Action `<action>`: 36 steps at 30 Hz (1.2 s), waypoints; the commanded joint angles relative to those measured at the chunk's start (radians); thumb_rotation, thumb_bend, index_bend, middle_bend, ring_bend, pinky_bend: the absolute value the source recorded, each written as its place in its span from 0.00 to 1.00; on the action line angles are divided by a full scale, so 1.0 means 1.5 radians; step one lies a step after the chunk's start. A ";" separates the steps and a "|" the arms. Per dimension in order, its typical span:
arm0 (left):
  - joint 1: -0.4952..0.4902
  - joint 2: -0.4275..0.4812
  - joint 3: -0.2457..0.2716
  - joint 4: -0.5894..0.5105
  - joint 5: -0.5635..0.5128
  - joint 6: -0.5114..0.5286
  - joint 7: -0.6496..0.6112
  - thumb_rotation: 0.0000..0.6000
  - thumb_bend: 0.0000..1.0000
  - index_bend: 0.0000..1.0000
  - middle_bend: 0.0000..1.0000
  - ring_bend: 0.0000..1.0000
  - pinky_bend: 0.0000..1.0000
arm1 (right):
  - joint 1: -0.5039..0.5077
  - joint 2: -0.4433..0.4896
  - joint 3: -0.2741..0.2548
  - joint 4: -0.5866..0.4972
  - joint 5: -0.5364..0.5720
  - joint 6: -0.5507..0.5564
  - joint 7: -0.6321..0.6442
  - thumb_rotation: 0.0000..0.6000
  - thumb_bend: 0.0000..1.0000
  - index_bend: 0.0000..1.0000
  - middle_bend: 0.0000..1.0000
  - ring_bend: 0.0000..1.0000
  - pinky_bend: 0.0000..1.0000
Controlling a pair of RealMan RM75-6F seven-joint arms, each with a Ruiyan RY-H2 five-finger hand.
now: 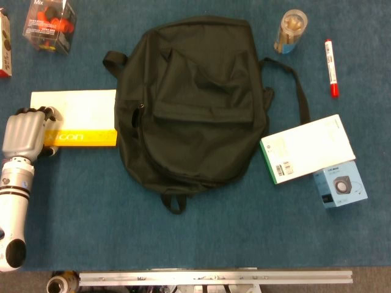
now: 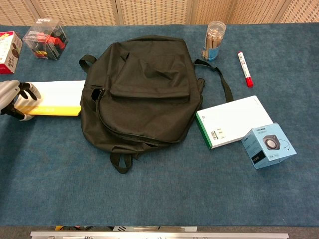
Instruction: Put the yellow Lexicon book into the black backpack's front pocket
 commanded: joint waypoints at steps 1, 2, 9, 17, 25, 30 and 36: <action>0.002 -0.013 -0.010 0.023 0.026 0.020 -0.037 1.00 0.25 0.43 0.42 0.37 0.29 | 0.000 0.001 0.000 -0.001 0.000 0.000 -0.001 1.00 0.15 0.00 0.04 0.00 0.00; 0.002 -0.014 -0.012 0.026 0.033 0.025 -0.047 1.00 0.25 0.44 0.43 0.38 0.30 | 0.000 0.001 0.000 -0.001 0.000 -0.001 -0.001 1.00 0.15 0.00 0.04 0.00 0.00; 0.010 -0.024 -0.016 0.061 0.086 0.070 -0.120 1.00 0.25 0.50 0.47 0.41 0.37 | 0.000 0.002 0.000 -0.004 0.002 -0.003 -0.004 1.00 0.15 0.00 0.05 0.00 0.00; 0.017 -0.054 -0.002 0.131 0.137 0.108 -0.166 1.00 0.25 0.57 0.53 0.46 0.43 | 0.003 0.003 0.000 -0.006 0.002 -0.009 -0.005 1.00 0.15 0.00 0.05 0.00 0.00; 0.023 -0.064 0.012 0.173 0.172 0.135 -0.172 1.00 0.25 0.61 0.54 0.46 0.48 | 0.002 0.006 -0.001 -0.008 0.004 -0.012 -0.005 1.00 0.15 0.00 0.06 0.00 0.00; 0.029 -0.070 0.015 0.193 0.186 0.156 -0.171 1.00 0.25 0.63 0.56 0.46 0.50 | 0.004 0.007 -0.001 -0.010 0.005 -0.015 -0.006 1.00 0.15 0.00 0.06 0.00 0.00; 0.032 -0.085 0.020 0.227 0.197 0.173 -0.130 1.00 0.25 0.66 0.59 0.49 0.56 | 0.006 0.007 -0.001 -0.012 0.004 -0.019 -0.005 1.00 0.15 0.00 0.06 0.00 0.00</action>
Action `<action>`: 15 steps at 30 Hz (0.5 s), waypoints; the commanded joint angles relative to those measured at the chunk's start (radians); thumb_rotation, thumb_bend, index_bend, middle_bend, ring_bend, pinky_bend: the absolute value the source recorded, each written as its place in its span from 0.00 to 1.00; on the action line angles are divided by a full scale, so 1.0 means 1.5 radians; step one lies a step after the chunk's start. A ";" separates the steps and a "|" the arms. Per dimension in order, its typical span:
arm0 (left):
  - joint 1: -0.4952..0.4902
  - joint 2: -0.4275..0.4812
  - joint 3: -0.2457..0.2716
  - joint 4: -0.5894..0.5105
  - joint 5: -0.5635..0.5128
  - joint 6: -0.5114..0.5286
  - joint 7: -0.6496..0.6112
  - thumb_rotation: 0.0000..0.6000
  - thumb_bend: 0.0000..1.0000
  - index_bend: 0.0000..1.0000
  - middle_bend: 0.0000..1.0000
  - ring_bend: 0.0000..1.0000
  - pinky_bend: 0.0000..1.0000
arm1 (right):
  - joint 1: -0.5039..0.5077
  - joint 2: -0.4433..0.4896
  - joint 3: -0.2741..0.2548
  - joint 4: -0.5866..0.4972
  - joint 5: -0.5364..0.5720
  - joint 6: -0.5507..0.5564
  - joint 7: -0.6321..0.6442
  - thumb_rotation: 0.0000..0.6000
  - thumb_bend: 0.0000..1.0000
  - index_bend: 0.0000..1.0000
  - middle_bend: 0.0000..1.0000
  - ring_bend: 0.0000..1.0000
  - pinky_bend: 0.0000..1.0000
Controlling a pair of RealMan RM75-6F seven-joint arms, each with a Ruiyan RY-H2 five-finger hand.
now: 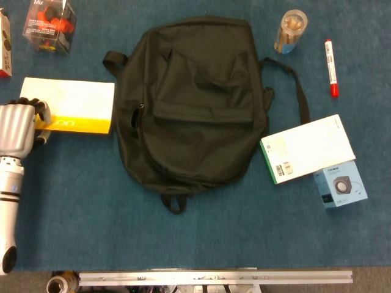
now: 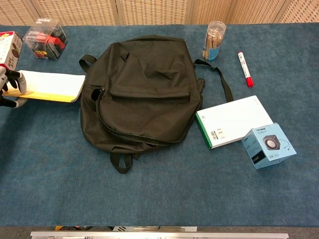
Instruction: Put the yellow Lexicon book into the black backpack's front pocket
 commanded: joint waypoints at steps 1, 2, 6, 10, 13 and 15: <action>0.002 -0.011 0.003 0.019 0.008 0.011 0.022 1.00 0.25 0.66 0.60 0.49 0.57 | 0.001 0.001 0.000 -0.001 0.000 -0.001 0.000 1.00 0.15 0.00 0.06 0.00 0.00; 0.002 -0.013 0.003 0.021 0.008 0.012 0.022 1.00 0.25 0.66 0.60 0.50 0.58 | 0.001 0.001 0.000 -0.002 0.000 -0.001 0.001 1.00 0.15 0.00 0.06 0.00 0.00; 0.003 -0.017 0.001 0.029 0.013 0.019 0.025 1.00 0.27 0.69 0.64 0.54 0.64 | 0.001 0.003 0.000 -0.004 -0.002 -0.001 0.002 1.00 0.15 0.00 0.07 0.00 0.00; 0.006 -0.019 0.002 0.033 0.020 0.031 0.021 1.00 0.28 0.70 0.66 0.57 0.69 | 0.005 0.004 -0.001 -0.006 -0.005 -0.005 0.000 1.00 0.15 0.00 0.07 0.00 0.00; 0.008 -0.013 0.001 0.026 0.025 0.041 0.010 1.00 0.28 0.70 0.66 0.57 0.69 | 0.010 0.005 -0.002 -0.010 -0.012 -0.011 -0.007 1.00 0.15 0.00 0.07 0.00 0.00; 0.010 -0.007 0.000 0.021 0.030 0.051 0.007 1.00 0.28 0.69 0.66 0.57 0.69 | 0.014 0.006 -0.003 -0.013 -0.017 -0.015 -0.012 1.00 0.15 0.00 0.07 0.00 0.00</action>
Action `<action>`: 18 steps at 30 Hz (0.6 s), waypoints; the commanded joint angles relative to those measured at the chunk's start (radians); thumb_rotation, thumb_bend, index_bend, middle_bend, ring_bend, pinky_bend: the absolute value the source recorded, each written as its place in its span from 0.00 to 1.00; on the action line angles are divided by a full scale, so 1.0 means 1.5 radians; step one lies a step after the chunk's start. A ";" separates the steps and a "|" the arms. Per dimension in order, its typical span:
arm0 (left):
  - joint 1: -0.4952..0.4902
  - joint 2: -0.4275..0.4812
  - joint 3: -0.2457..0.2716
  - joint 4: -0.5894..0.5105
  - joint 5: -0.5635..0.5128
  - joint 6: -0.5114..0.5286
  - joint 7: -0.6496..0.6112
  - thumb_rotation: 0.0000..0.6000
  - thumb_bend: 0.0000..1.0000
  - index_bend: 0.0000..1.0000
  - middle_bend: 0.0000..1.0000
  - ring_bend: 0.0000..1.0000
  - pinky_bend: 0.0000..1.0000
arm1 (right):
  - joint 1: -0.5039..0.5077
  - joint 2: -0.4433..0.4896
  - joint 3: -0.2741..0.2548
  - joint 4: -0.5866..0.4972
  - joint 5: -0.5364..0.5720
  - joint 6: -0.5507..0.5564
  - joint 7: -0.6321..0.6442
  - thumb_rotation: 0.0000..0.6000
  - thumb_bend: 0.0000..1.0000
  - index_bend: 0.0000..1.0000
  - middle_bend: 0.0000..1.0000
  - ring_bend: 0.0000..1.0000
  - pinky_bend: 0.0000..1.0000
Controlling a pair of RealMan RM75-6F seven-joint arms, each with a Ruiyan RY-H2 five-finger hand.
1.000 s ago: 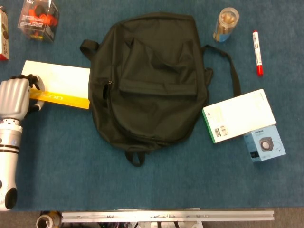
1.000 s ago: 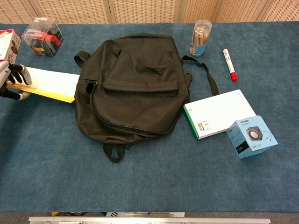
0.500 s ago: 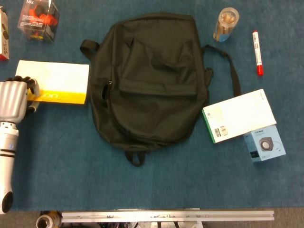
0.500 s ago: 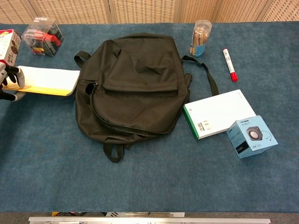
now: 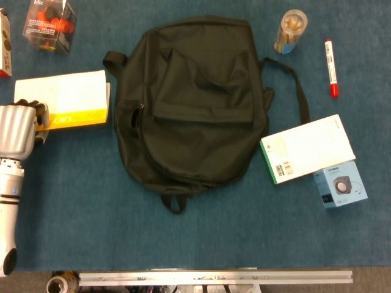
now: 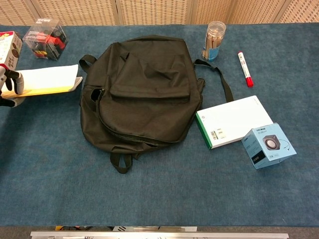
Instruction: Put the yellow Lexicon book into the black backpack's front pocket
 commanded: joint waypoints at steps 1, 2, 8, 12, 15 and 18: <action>0.004 0.012 -0.001 -0.012 0.008 0.015 -0.009 1.00 0.28 0.69 0.66 0.57 0.69 | 0.006 0.002 -0.001 -0.006 -0.007 -0.005 -0.008 1.00 0.15 0.00 0.07 0.00 0.00; 0.005 0.017 -0.001 -0.018 0.011 0.021 -0.012 1.00 0.28 0.69 0.66 0.57 0.69 | 0.008 0.002 -0.001 -0.009 -0.009 -0.006 -0.011 1.00 0.15 0.00 0.07 0.00 0.00; 0.016 0.061 0.004 -0.069 0.040 0.067 -0.031 1.00 0.28 0.69 0.66 0.57 0.69 | 0.028 -0.003 -0.003 -0.035 -0.027 -0.027 -0.048 1.00 0.15 0.00 0.09 0.00 0.00; 0.025 0.090 0.010 -0.104 0.062 0.098 -0.033 1.00 0.28 0.69 0.66 0.57 0.69 | 0.057 -0.010 -0.008 -0.065 -0.051 -0.063 -0.075 1.00 0.15 0.00 0.10 0.00 0.04; 0.031 0.106 0.016 -0.126 0.077 0.119 -0.033 1.00 0.28 0.69 0.66 0.57 0.69 | 0.080 -0.013 -0.010 -0.092 -0.064 -0.094 -0.092 1.00 0.15 0.00 0.12 0.00 0.09; 0.038 0.123 0.022 -0.149 0.093 0.138 -0.030 1.00 0.28 0.69 0.66 0.57 0.69 | 0.111 -0.019 -0.011 -0.134 -0.070 -0.139 -0.112 1.00 0.15 0.00 0.13 0.00 0.12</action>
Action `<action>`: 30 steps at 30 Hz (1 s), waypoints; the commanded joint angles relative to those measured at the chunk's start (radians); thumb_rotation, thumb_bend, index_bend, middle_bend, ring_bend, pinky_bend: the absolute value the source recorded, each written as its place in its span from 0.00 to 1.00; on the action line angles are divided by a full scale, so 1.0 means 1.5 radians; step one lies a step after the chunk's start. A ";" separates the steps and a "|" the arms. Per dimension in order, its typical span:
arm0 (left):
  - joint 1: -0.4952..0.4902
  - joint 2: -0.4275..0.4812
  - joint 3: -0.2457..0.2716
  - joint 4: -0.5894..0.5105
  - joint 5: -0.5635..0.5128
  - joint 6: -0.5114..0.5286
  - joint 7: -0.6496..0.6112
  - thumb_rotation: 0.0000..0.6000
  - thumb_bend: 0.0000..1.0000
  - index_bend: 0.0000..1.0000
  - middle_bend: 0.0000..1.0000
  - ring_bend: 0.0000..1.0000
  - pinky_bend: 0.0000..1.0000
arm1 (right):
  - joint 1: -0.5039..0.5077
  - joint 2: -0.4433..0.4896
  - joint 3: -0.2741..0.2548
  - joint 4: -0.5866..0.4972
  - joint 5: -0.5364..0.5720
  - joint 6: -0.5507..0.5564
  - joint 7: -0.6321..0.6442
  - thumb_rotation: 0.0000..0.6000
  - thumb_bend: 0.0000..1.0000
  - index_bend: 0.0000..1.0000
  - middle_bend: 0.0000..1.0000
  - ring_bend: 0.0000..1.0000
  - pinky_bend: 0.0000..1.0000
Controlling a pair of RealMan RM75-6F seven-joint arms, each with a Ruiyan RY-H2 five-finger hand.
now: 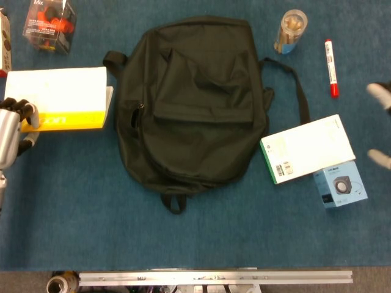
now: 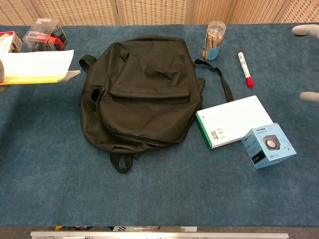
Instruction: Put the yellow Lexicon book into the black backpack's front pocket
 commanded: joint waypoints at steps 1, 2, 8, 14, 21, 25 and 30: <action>0.008 0.017 0.007 -0.022 0.016 0.017 0.003 1.00 0.28 0.69 0.66 0.57 0.69 | 0.036 -0.010 -0.002 -0.051 -0.007 -0.050 -0.024 1.00 0.15 0.00 0.13 0.00 0.13; 0.010 0.021 0.009 -0.028 0.019 0.021 0.005 1.00 0.28 0.69 0.66 0.57 0.69 | 0.044 -0.014 -0.002 -0.064 -0.004 -0.063 -0.029 1.00 0.15 0.00 0.14 0.00 0.14; 0.018 0.043 0.018 -0.061 0.039 0.038 0.017 1.00 0.28 0.69 0.66 0.57 0.69 | 0.101 -0.049 0.008 -0.140 0.053 -0.156 -0.105 1.00 0.15 0.00 0.16 0.01 0.16; 0.029 0.059 0.025 -0.081 0.056 0.058 0.023 1.00 0.28 0.69 0.66 0.57 0.69 | 0.158 -0.112 0.032 -0.169 0.181 -0.219 -0.214 1.00 0.15 0.00 0.16 0.01 0.16; 0.039 0.068 0.031 -0.085 0.067 0.069 0.018 1.00 0.28 0.69 0.66 0.57 0.69 | 0.214 -0.223 0.042 -0.148 0.312 -0.210 -0.344 1.00 0.11 0.00 0.16 0.01 0.16; 0.043 0.070 0.037 -0.086 0.080 0.079 0.016 1.00 0.28 0.69 0.66 0.57 0.69 | 0.251 -0.292 0.038 -0.126 0.380 -0.197 -0.417 1.00 0.10 0.00 0.16 0.01 0.16; 0.051 0.072 0.043 -0.090 0.095 0.093 0.013 1.00 0.28 0.70 0.66 0.57 0.69 | 0.276 -0.364 0.034 -0.095 0.430 -0.154 -0.479 1.00 0.08 0.00 0.16 0.01 0.16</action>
